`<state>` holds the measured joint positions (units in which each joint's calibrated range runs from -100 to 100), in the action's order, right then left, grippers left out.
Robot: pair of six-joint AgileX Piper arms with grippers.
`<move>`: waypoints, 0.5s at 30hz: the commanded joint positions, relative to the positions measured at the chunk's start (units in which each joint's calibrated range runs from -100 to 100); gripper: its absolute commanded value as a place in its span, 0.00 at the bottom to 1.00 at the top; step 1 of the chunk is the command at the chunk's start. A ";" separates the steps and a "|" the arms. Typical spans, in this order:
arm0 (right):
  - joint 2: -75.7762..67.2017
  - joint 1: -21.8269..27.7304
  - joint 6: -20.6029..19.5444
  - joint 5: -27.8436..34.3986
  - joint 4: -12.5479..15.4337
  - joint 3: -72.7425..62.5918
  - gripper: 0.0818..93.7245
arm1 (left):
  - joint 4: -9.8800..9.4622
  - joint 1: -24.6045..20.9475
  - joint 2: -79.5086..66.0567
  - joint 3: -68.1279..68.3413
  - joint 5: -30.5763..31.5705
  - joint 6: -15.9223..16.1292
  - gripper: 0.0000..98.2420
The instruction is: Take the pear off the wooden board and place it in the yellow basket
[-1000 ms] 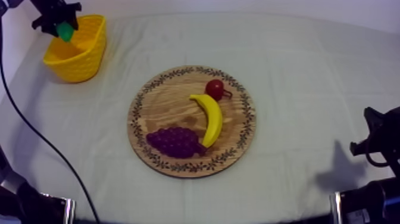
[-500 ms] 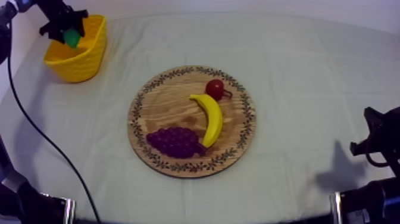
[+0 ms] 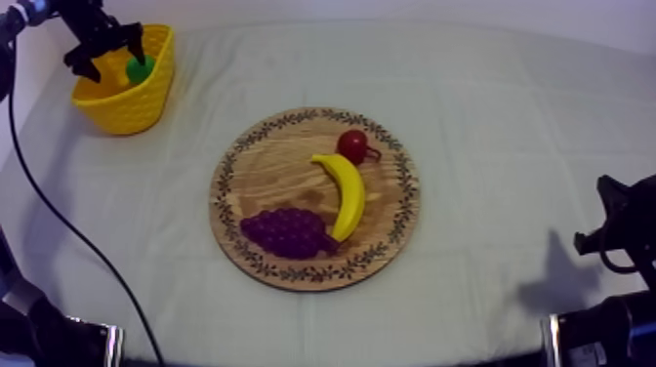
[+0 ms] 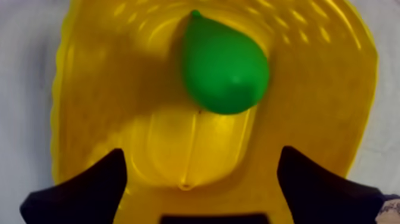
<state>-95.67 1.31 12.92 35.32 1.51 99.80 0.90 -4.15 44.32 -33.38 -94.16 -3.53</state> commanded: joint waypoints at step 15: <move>0.00 0.00 0.00 0.08 0.03 -0.02 0.00 | 0.35 0.53 -14.30 5.20 -2.36 0.53 0.95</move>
<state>-95.67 1.31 12.92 35.32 1.56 99.80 1.19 -3.65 31.60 -28.45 -96.54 -3.03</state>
